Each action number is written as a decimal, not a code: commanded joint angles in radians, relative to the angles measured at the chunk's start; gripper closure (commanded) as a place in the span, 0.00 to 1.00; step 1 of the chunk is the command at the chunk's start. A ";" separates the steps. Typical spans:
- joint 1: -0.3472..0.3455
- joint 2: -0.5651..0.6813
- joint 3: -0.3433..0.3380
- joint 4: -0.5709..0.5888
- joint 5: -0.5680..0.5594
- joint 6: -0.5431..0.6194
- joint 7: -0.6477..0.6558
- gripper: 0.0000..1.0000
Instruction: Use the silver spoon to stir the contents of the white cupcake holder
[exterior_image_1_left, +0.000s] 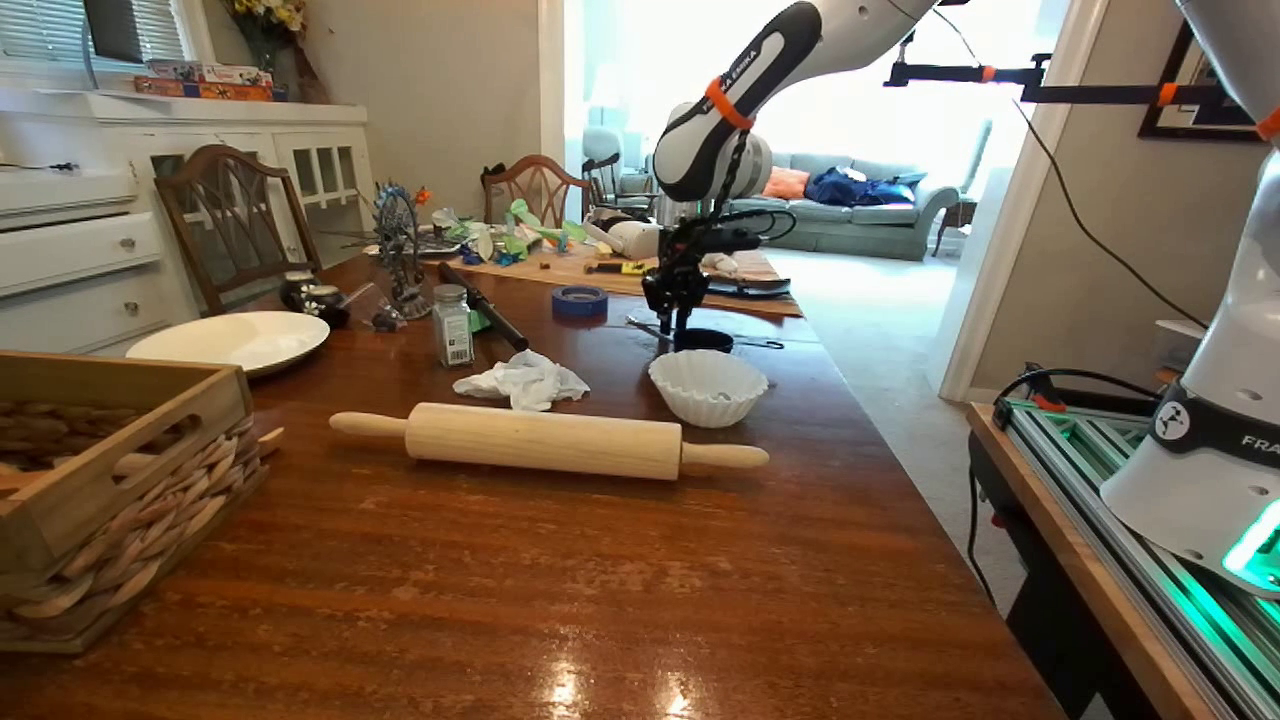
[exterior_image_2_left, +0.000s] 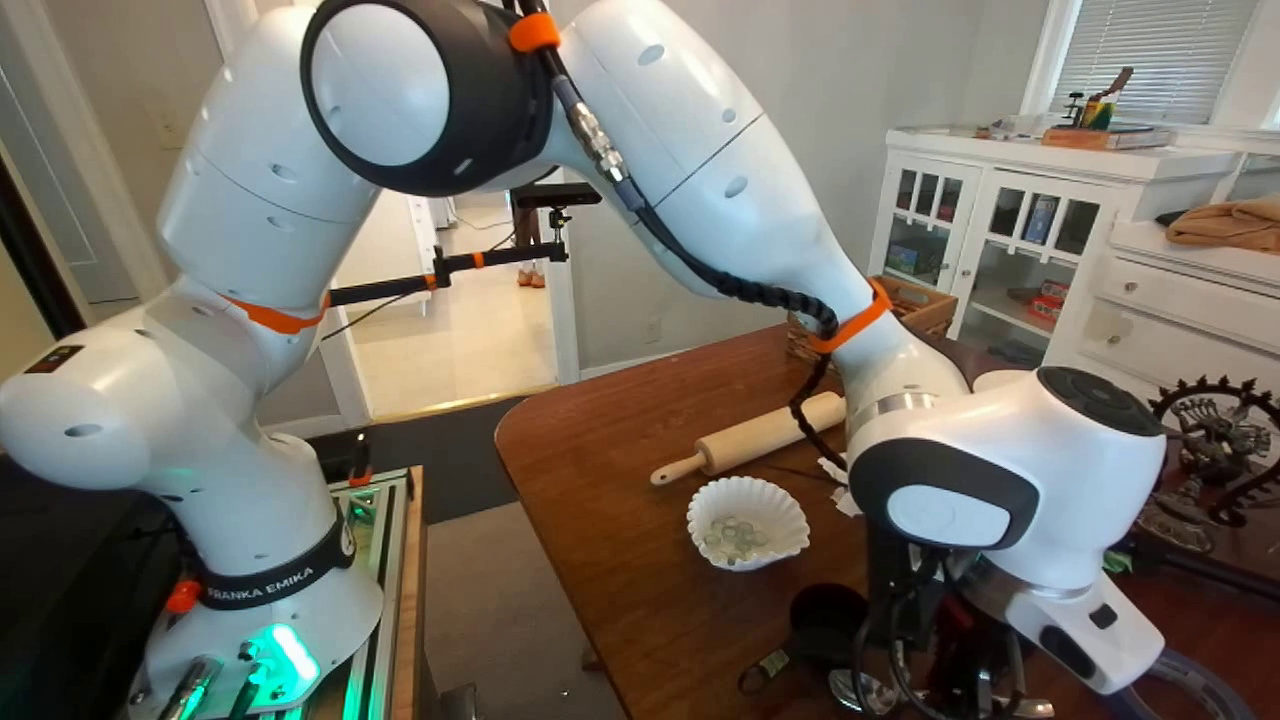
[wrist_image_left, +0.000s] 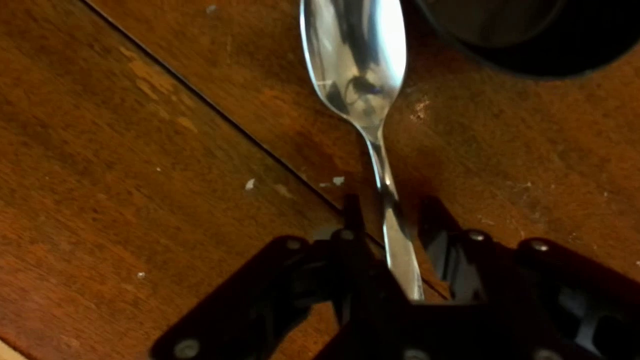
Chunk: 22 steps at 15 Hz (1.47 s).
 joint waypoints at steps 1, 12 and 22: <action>-0.006 0.022 0.004 0.028 -0.017 -0.032 -0.011 0.97; 0.030 -0.124 0.000 -0.073 -0.064 0.001 -0.014 0.97; 0.187 -0.310 0.037 -0.358 -0.100 0.238 0.047 0.97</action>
